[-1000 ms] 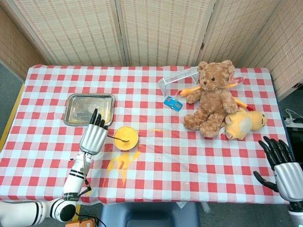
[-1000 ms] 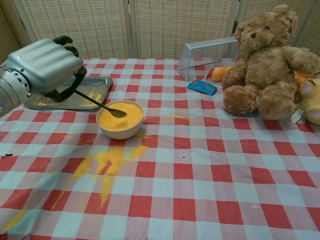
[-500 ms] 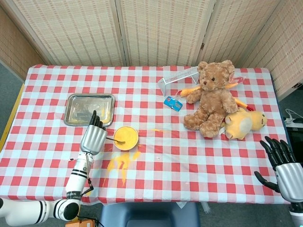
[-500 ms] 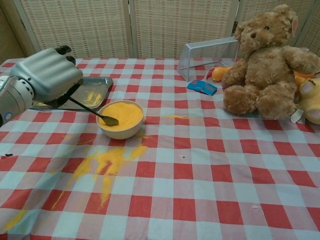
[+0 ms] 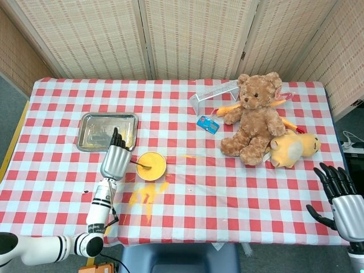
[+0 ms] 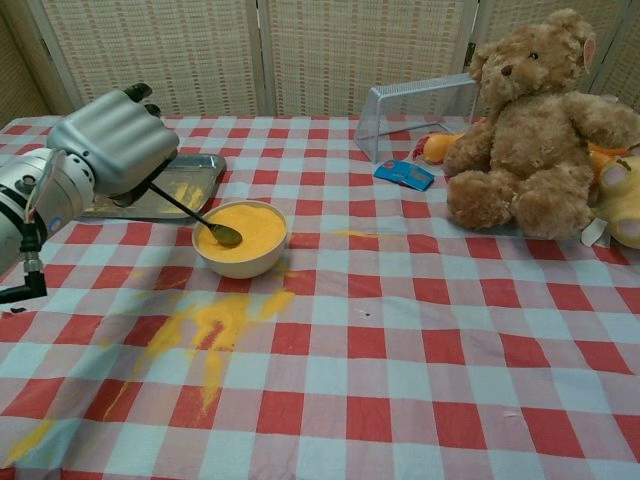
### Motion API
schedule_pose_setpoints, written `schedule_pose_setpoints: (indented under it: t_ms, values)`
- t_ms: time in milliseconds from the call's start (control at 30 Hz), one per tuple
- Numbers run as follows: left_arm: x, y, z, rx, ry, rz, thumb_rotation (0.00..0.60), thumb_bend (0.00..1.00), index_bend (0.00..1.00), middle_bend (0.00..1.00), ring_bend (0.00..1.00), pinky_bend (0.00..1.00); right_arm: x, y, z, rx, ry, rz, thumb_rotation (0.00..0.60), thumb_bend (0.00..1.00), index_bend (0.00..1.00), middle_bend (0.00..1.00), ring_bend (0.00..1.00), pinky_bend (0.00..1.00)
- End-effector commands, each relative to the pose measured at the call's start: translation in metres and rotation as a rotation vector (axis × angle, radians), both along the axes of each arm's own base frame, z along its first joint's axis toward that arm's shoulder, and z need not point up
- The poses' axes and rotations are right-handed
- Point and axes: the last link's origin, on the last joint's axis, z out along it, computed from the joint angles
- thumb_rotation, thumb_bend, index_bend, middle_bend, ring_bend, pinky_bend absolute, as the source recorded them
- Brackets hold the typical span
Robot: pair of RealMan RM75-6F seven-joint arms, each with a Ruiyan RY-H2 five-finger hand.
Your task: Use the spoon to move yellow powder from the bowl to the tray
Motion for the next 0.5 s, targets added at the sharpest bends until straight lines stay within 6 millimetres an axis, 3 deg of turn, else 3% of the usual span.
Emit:
schedule_pose_setpoints:
  t_ms: [33, 233, 500]
  values:
    - [0.001, 0.006, -0.001, 0.01, -0.009, 0.002, 0.6, 0.79, 0.83, 0.35, 0.15, 0.02, 0.0, 0.0, 0.001, -0.003, 0.0, -0.001, 0.6, 0.15, 0.0, 0.0, 0.0, 0.0]
    - [0.002, 0.017, 0.003, 0.032, -0.04, 0.004, 0.6, 0.79, 0.83, 0.35, 0.15, 0.02, -0.001, 0.0, 0.002, -0.01, 0.0, -0.005, 0.6, 0.15, 0.0, 0.0, 0.0, 0.0]
    - [0.008, 0.012, 0.008, 0.019, -0.075, -0.008, 0.6, 0.79, 0.83, 0.35, 0.15, 0.02, -0.001, -0.001, 0.001, -0.007, 0.003, -0.005, 0.6, 0.15, 0.0, 0.0, 0.0, 0.0]
